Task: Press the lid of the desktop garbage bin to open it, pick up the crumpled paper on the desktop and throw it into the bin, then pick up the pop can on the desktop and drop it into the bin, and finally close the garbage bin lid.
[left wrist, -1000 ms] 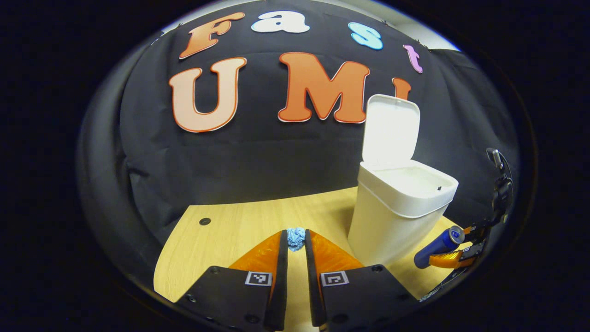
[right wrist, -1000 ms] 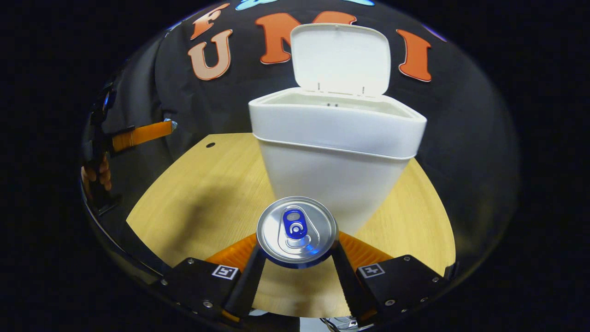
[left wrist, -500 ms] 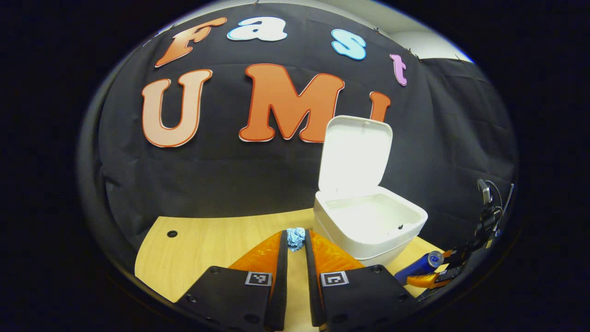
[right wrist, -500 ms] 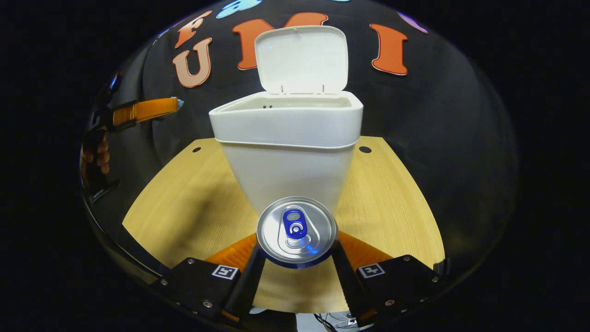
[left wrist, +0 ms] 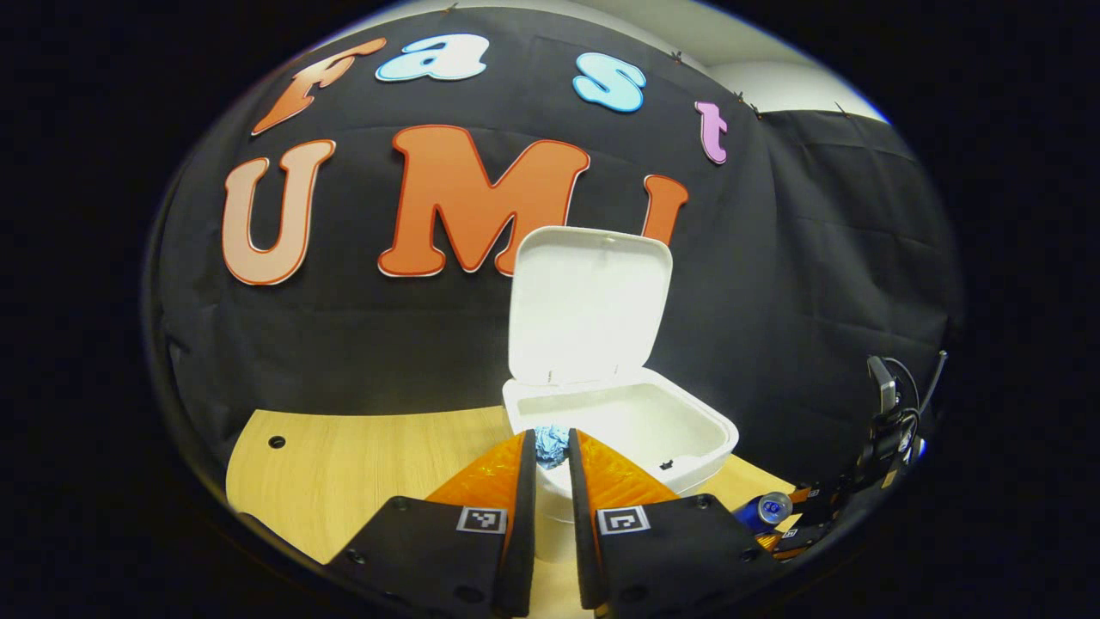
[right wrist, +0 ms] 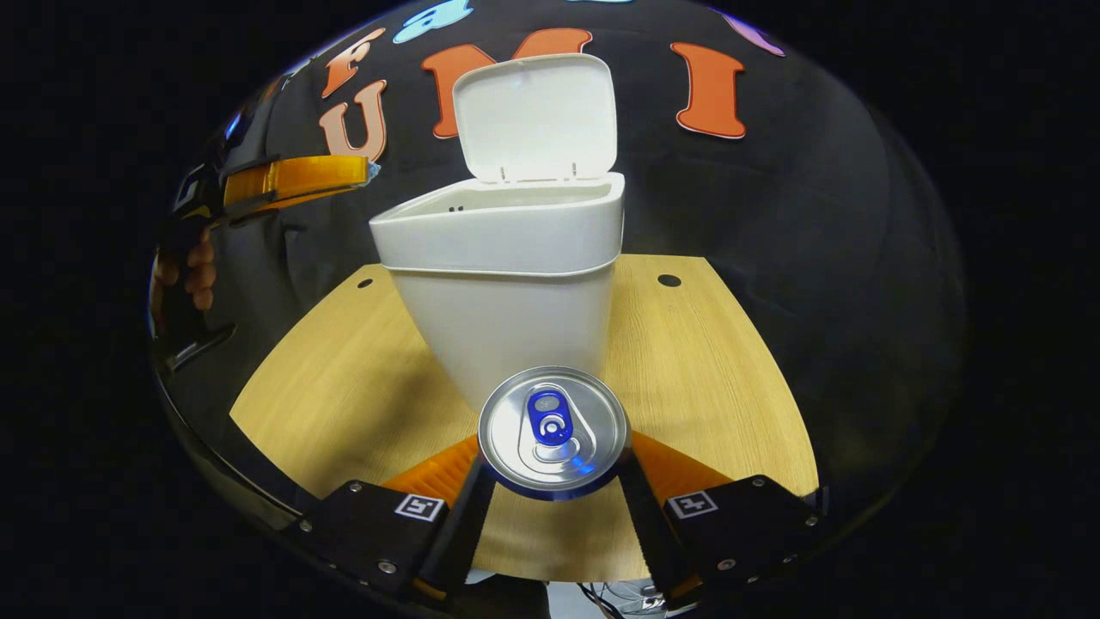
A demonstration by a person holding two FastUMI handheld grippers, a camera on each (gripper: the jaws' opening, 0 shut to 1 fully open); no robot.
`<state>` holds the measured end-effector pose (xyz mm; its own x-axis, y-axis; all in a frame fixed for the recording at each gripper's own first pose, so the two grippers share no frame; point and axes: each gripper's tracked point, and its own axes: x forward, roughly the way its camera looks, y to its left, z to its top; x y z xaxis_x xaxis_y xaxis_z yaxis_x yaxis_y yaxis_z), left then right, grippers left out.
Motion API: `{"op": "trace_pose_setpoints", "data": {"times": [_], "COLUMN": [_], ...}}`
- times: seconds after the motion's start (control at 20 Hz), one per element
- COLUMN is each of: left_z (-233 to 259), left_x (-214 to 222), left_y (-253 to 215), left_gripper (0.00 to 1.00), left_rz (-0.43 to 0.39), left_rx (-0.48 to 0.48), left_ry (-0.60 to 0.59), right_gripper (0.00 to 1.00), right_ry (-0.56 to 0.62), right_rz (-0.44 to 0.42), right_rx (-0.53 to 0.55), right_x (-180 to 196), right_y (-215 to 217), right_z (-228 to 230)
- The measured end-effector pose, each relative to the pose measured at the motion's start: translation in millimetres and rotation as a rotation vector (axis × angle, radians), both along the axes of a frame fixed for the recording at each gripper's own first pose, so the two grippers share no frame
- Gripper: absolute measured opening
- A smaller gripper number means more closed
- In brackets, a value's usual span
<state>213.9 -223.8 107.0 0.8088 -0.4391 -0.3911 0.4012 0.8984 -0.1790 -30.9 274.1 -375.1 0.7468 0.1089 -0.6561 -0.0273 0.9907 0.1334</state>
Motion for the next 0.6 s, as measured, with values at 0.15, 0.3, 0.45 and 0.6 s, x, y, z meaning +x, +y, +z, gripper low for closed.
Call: {"op": "trace_pose_setpoints", "data": {"times": [0.15,0.3,0.45,0.6], "left_z": [-10,-21,-31,-36], "left_x": [-3,-3,-4,-5], "left_y": [-18,-26,-31,-32], "left_gripper": [0.24,0.24,0.24,0.24], "left_rz": [-0.002,0.005,0.029,0.062], "left_rx": [0.008,0.024,0.024,0.052], "left_ry": [0.017,0.039,0.069,0.088], "right_gripper": [0.8,0.8,0.79,0.8], "right_ry": [-0.014,-0.024,-0.021,-0.02], "right_rz": [0.017,0.029,0.032,0.032], "right_rx": [-0.005,0.0,0.008,0.011], "right_x": [1,2,3,5], "right_y": [-1,-1,-2,-3], "right_z": [0,3,4,5]}}
